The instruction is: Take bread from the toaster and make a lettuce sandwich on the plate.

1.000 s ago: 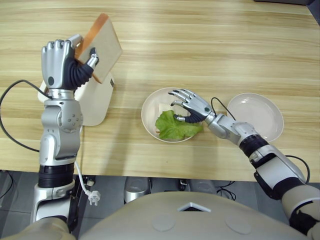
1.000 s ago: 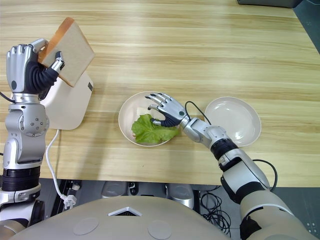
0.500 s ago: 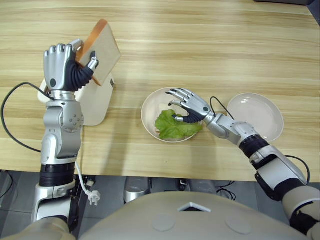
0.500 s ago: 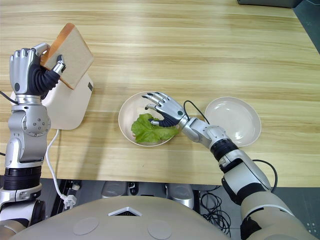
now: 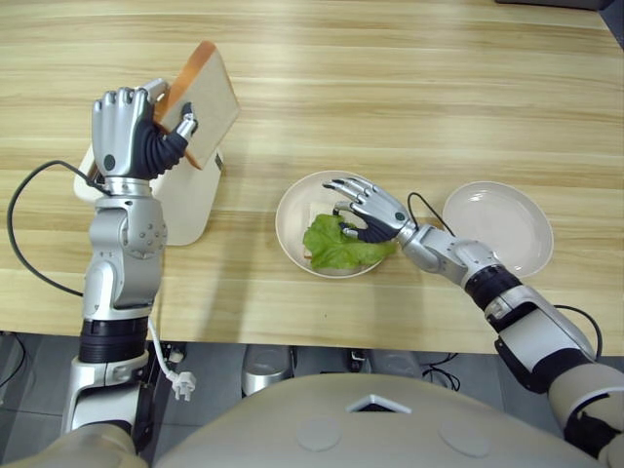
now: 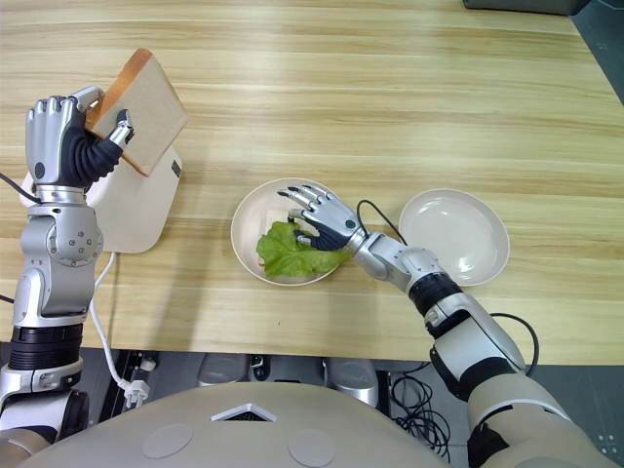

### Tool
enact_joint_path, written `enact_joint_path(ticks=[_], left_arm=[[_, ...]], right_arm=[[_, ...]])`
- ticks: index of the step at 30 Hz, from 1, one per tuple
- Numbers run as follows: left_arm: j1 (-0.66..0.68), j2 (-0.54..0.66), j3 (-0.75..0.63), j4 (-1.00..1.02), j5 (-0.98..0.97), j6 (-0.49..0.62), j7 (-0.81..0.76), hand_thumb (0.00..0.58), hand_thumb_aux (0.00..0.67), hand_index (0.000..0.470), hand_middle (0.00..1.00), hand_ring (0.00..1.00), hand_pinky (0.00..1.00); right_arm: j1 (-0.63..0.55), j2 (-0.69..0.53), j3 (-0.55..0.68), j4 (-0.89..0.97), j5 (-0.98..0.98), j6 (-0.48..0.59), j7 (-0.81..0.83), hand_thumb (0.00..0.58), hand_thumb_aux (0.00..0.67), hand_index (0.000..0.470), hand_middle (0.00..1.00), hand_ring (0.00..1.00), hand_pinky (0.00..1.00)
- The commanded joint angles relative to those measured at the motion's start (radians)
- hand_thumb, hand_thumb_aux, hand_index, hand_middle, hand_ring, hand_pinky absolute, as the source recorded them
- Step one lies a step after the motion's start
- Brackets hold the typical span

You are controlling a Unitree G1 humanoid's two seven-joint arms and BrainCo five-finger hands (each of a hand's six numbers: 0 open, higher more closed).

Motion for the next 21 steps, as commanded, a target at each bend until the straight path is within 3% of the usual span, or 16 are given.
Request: enact_joint_path(ticks=[1,5,7,21], left_arm=[[-0.012,0.010,-0.002,0.019,0.006,0.003,0.002,0.580,0.670,0.460,1.00,1.00,1.00],[-0.017,0.009,-0.006,0.031,0.008,0.003,0.004,0.580,0.662,0.455,1.00,1.00,1.00],[-0.021,0.009,-0.007,0.037,0.010,0.003,0.006,0.580,0.659,0.453,1.00,1.00,1.00],[-0.030,0.006,-0.019,0.056,0.012,0.005,0.015,0.574,0.602,0.413,1.00,1.00,1.00]], right_arm=[[-0.003,0.004,0.006,0.017,0.006,-0.006,0.012,0.558,0.539,0.370,0.00,0.00,0.00],[-0.007,0.007,0.005,0.019,0.004,-0.006,0.007,0.570,0.583,0.400,0.00,0.00,0.00],[-0.011,0.007,0.003,0.017,0.002,-0.006,0.000,0.580,0.670,0.460,0.00,0.00,0.00],[-0.045,-0.002,-0.006,0.021,0.001,-0.005,-0.027,0.580,0.670,0.460,0.00,0.00,0.00]])
